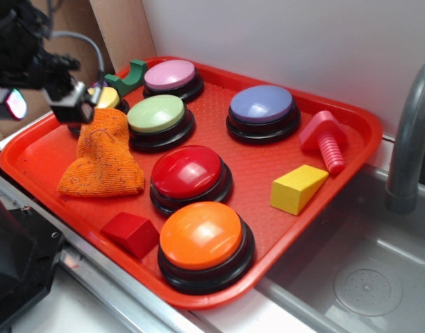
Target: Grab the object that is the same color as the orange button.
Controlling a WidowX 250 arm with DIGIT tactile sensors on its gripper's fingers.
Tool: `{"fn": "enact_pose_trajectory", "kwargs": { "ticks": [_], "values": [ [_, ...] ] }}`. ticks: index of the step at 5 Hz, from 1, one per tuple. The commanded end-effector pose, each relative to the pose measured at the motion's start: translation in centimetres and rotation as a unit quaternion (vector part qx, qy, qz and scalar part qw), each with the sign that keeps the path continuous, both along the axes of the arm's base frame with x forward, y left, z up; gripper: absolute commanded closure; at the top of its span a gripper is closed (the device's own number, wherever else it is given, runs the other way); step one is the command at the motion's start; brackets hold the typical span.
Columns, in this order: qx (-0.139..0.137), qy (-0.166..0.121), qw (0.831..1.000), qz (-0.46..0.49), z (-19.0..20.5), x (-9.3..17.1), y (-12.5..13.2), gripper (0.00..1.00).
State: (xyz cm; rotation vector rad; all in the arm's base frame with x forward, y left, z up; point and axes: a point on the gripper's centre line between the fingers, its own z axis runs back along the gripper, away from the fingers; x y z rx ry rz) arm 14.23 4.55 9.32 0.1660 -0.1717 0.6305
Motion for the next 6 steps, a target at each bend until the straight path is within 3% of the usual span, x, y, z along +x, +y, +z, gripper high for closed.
{"fn": "enact_pose_trajectory", "kwargs": {
  "ticks": [1, 2, 3, 4, 5, 6],
  "values": [
    [-0.033, -0.045, 0.998, 0.000, -3.8, 1.4, 1.3, 0.00],
    [-0.030, -0.048, 0.998, 0.006, -5.7, 1.6, 1.4, 0.00],
    [-0.046, -0.062, 0.997, 0.006, -7.0, 1.7, 2.1, 0.00],
    [-0.043, -0.050, 0.998, 0.003, -8.0, 2.0, 2.3, 0.00],
    [-0.016, -0.036, 0.999, 0.015, -8.5, 2.0, 2.5, 0.35],
    [-0.005, -0.026, 1.000, 0.016, -8.7, 2.1, 2.4, 1.00]
  ]
}}
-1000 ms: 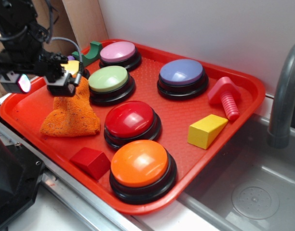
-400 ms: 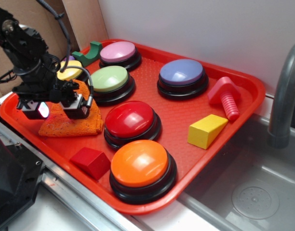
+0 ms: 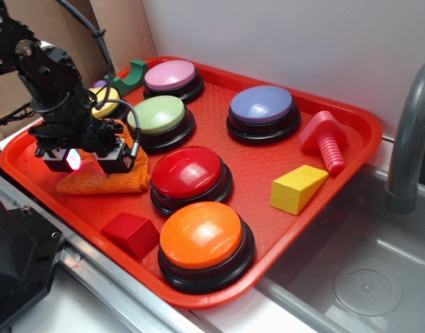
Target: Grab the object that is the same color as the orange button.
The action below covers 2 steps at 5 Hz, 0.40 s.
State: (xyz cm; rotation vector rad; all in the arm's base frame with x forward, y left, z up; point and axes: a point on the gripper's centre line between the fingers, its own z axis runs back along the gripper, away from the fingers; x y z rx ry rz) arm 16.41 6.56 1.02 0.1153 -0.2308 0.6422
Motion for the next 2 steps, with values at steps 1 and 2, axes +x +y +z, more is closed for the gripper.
{"fn": "enact_pose_trajectory", "kwargs": {
  "ticks": [1, 2],
  "values": [
    [0.010, 0.011, 1.000, 0.012, -0.32, -0.11, 0.23, 1.00],
    [0.008, 0.012, 1.000, 0.010, -0.33, -0.09, 0.23, 1.00]
  ]
}}
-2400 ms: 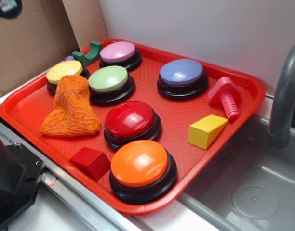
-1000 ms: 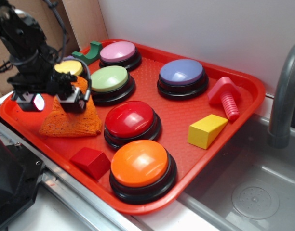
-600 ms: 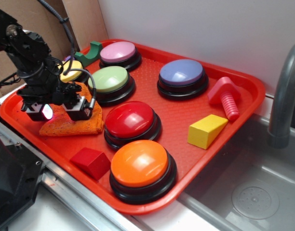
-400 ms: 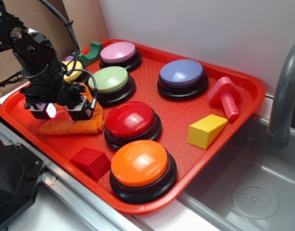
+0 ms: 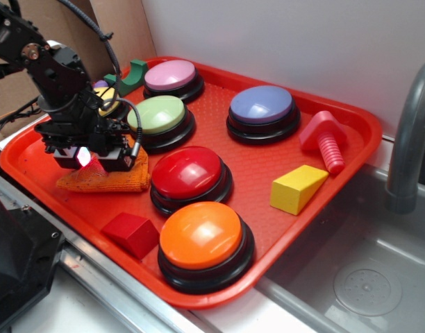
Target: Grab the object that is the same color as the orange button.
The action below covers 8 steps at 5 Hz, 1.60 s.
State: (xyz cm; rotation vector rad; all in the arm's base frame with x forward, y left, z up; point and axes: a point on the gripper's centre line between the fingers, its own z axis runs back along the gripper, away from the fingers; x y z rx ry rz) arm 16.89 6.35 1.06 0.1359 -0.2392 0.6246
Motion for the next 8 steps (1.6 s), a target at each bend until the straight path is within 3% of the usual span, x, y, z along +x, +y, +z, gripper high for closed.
{"fn": "enact_pose_trajectory", "kwargs": {
  "ticks": [1, 2, 3, 6, 8],
  "values": [
    [-0.006, 0.012, 1.000, 0.017, -0.5, -0.6, 0.6, 1.00],
    [-0.019, 0.050, 0.999, -0.007, 0.5, -0.7, 1.0, 1.00],
    [0.000, 0.048, 0.999, -0.014, 3.7, -0.9, 1.4, 1.00],
    [-0.008, 0.052, 0.991, -0.123, 15.3, -0.8, -0.1, 1.00],
    [-0.047, -0.015, 0.990, -0.136, 22.3, -1.5, -1.4, 1.00]
  ]
}}
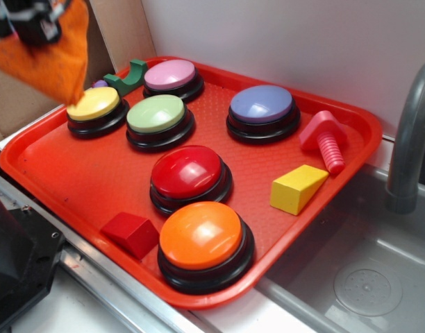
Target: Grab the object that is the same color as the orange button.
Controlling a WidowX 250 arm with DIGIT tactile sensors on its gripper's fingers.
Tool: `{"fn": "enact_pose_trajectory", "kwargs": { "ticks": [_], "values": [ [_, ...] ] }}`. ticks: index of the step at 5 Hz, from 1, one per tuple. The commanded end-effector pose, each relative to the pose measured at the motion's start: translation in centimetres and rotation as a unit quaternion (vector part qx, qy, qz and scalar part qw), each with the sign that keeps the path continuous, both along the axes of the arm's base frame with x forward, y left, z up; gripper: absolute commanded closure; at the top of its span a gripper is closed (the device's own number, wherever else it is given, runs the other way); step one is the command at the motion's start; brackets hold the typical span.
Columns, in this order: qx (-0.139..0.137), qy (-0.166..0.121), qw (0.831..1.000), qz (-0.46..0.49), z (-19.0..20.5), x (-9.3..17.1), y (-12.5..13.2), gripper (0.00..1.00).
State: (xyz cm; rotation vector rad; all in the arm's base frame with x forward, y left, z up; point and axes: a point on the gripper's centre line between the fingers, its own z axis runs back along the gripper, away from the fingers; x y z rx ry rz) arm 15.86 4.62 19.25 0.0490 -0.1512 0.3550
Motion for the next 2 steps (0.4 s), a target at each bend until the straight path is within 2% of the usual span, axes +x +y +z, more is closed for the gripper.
{"fn": "enact_pose_trajectory", "kwargs": {
  "ticks": [1, 2],
  "values": [
    [-0.038, -0.042, 0.998, 0.007, 3.88, -0.62, 0.24, 1.00],
    [-0.004, -0.020, 0.999, 0.028, 3.03, -0.77, 1.03, 1.00]
  ]
}}
